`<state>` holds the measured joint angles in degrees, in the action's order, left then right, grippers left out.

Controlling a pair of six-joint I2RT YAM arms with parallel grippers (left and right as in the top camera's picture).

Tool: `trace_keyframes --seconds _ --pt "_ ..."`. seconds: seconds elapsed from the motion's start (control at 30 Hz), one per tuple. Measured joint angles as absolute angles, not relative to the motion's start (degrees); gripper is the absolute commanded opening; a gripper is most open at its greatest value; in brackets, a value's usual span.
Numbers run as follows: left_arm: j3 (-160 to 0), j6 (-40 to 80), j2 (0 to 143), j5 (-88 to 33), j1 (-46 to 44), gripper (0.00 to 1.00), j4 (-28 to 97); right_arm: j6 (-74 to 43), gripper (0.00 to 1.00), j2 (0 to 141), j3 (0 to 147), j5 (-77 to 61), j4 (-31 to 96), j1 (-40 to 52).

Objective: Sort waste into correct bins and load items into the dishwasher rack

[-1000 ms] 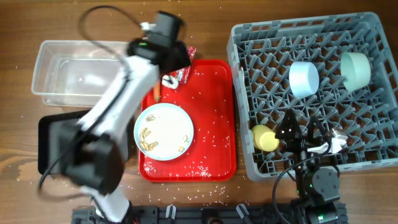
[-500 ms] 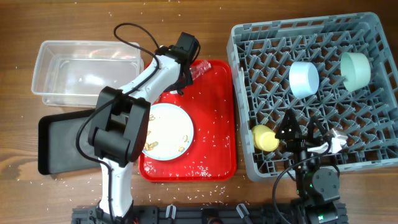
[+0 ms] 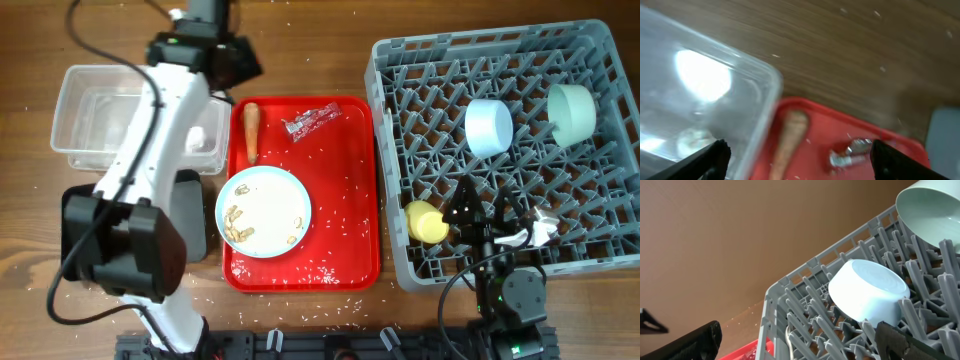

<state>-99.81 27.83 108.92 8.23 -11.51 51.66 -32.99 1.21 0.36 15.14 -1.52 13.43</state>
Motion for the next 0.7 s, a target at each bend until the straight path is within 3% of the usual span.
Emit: trace_keyframes --seconds 0.2,0.3,0.33,0.37,0.4,0.53,0.7 --pt "-99.8 12.6 119.2 6.9 -23.7 0.82 47.1 -33.0 1.00 1.2 0.4 15.1 -1.5 13.4" --pt "-99.7 4.6 127.3 6.2 -26.3 0.70 44.6 -33.0 1.00 1.2 0.4 15.1 -1.5 13.4" --pt "-99.6 2.5 128.8 6.0 -26.4 0.59 44.3 -33.0 1.00 1.2 0.4 15.1 -1.5 13.4" --pt "-99.6 0.7 129.9 5.4 -26.2 0.42 43.7 -33.0 1.00 1.2 0.4 15.1 -1.5 13.4" --pt "-99.6 -1.2 129.9 4.7 -26.1 0.06 43.6 -33.0 1.00 1.2 0.3 15.1 -1.5 13.4" --pt "-100.4 -1.8 129.9 3.3 -26.2 0.04 48.0 -33.0 1.00 1.2 0.4 15.1 -1.5 13.4" --pt "-104.8 20.7 115.8 14.1 -20.4 0.06 63.4 -33.0 1.00 1.2 0.4 15.1 -1.5 13.4"
